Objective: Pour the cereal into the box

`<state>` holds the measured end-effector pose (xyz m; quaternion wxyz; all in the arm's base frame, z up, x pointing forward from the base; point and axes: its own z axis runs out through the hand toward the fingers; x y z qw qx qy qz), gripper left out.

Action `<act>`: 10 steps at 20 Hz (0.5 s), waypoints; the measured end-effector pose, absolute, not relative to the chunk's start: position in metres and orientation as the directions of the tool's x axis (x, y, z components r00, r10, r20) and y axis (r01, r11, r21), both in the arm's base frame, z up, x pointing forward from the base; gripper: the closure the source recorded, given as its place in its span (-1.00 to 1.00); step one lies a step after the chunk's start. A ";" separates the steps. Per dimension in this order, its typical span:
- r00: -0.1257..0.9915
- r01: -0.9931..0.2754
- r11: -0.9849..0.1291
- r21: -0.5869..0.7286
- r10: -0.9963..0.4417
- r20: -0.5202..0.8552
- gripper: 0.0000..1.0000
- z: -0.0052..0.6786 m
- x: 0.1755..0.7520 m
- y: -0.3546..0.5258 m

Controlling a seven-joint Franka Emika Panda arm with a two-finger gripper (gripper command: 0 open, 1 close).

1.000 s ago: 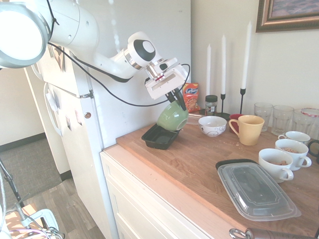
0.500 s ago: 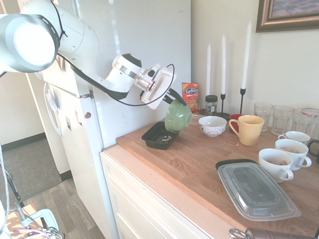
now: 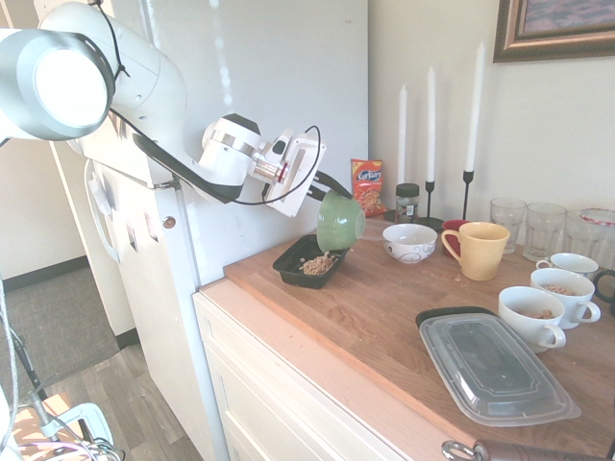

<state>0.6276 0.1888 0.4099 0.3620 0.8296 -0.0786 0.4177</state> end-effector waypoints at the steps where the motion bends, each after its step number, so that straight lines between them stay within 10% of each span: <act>1: 0.635 -0.426 -0.722 0.545 0.190 0.749 1.00 0.405 0.625 0.190; 10: 0.563 -0.367 -0.704 0.608 0.352 0.748 1.00 0.394 0.594 0.204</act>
